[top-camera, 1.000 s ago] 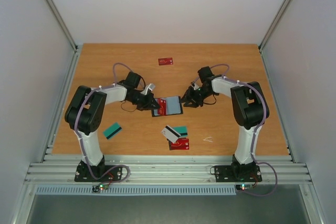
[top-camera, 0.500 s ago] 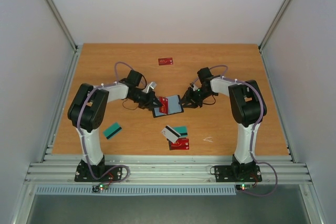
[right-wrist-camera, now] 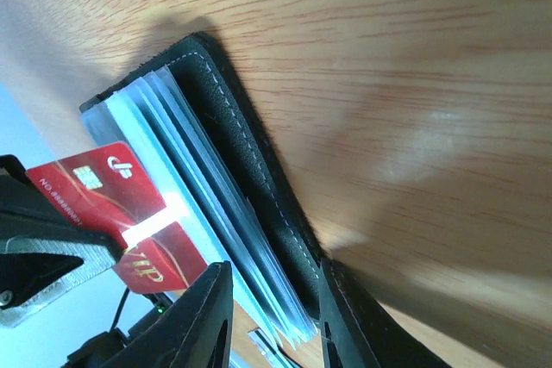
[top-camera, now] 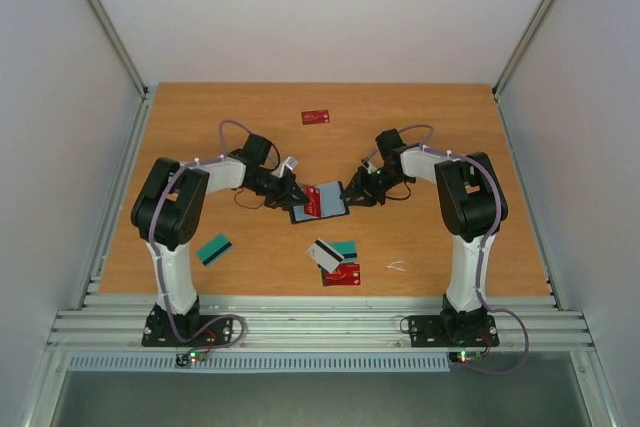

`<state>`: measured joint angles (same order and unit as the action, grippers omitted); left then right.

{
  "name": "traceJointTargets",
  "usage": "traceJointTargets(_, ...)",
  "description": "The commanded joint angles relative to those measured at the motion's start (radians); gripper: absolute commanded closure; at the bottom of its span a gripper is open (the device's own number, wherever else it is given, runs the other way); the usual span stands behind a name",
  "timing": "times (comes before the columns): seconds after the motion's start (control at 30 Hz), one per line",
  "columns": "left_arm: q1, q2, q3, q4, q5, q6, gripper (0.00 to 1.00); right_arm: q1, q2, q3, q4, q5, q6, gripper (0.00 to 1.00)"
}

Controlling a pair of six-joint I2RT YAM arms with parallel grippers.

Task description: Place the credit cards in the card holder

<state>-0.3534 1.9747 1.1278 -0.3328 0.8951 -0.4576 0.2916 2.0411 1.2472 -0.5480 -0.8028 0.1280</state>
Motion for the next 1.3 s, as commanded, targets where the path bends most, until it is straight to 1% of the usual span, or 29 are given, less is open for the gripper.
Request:
traceJointTargets(0.0, 0.002, -0.072, -0.029, -0.001, 0.022, -0.029, 1.00, -0.002, 0.016, -0.003, 0.006, -0.021, -0.020, 0.70)
traceJointTargets(0.23, 0.002, -0.080, -0.011, -0.077, 0.034, -0.013, 1.00, -0.002, 0.019, -0.002, 0.002, -0.025, -0.026, 0.70)
traceJointTargets(0.43, 0.002, -0.087, -0.008, -0.119, 0.002, -0.004, 1.00, -0.003, 0.018, -0.003, 0.000, -0.028, -0.029, 0.70)
traceJointTargets(0.7, 0.002, -0.073, -0.022, -0.099, 0.007, -0.008, 1.00, -0.003, 0.019, -0.005, -0.004, -0.029, -0.036, 0.70)
traceJointTargets(1.27, 0.002, -0.007, 0.018, -0.100, 0.020, -0.004, 1.00, -0.003, 0.023, -0.003, -0.011, -0.033, -0.045, 0.70)
